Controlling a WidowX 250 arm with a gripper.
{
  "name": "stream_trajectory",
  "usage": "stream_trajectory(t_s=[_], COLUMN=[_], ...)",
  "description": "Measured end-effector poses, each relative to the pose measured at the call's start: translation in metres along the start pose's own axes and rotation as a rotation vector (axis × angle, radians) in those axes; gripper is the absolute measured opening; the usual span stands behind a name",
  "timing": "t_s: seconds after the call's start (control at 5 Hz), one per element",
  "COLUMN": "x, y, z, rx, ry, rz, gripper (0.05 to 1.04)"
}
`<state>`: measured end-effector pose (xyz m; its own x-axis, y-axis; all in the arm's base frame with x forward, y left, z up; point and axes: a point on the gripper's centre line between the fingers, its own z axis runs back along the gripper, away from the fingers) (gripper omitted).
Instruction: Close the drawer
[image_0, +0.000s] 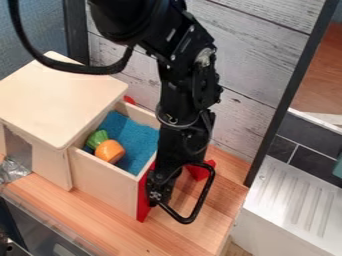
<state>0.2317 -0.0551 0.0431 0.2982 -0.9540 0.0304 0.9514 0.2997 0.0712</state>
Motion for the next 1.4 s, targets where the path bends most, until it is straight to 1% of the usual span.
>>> stream_trajectory(t_s=[0.2,0.4,0.6,0.8,1.0,1.2,1.4], x=[-0.002,-0.024,-0.03,-0.034,-0.046,-0.065,-0.093], y=[-0.003,0.0,-0.003,-0.002,0.002,0.009,0.017], z=[-0.006,-0.014,-0.02,-0.025,-0.035,-0.052,-0.068], rx=[-0.024,-0.07,-0.06,-0.042,-0.022,-0.005,-0.017], ry=[0.001,-0.101,-0.108,-0.128,-0.1,-0.031,0.036], rz=[0.003,0.025,-0.016,-0.045,-0.049,-0.033,0.022], gripper=[1.001,1.001,1.001,1.001,1.001,0.997,0.998])
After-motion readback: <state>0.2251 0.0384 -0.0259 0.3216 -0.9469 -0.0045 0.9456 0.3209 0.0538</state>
